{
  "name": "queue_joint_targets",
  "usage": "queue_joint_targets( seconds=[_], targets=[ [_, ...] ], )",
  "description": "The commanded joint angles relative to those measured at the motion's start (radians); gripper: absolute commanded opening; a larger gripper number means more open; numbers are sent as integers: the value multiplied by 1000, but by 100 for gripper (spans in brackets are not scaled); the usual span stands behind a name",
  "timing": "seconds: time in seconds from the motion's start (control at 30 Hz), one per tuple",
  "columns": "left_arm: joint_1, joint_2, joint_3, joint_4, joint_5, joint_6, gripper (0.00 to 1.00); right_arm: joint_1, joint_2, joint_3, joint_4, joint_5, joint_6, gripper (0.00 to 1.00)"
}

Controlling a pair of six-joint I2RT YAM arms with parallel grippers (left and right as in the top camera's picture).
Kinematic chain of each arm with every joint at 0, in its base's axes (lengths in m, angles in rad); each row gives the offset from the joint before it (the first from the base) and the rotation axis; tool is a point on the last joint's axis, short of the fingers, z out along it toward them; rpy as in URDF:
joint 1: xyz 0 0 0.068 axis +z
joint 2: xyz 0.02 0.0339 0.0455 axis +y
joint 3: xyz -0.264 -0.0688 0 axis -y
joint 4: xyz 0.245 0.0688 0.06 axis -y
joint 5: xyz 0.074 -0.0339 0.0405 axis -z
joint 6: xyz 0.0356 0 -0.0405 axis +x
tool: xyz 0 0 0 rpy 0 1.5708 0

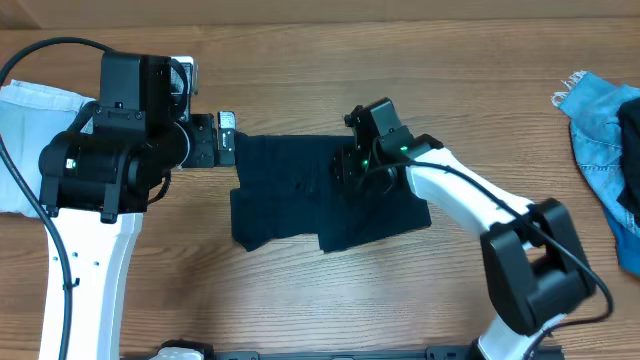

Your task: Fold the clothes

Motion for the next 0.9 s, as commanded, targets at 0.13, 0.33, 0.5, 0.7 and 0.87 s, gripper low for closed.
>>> queue_joint_targets(
  seconds=[0.13, 0.33, 0.5, 0.7, 0.87],
  targets=[
    [2, 3, 2, 4, -9, -13, 100, 13, 114, 18, 38, -7, 36, 69],
    [2, 3, 2, 4, -9, -13, 100, 8, 116, 19, 154, 61, 56, 45],
    [2, 3, 2, 4, -9, -13, 100, -32, 115, 35, 172, 60, 58, 59],
    [2, 3, 2, 4, -9, -13, 100, -93, 49, 69, 98, -42, 20, 74],
    [2, 3, 2, 4, -9, -13, 100, -148, -33, 79, 45, -79, -34, 82]
  ],
)
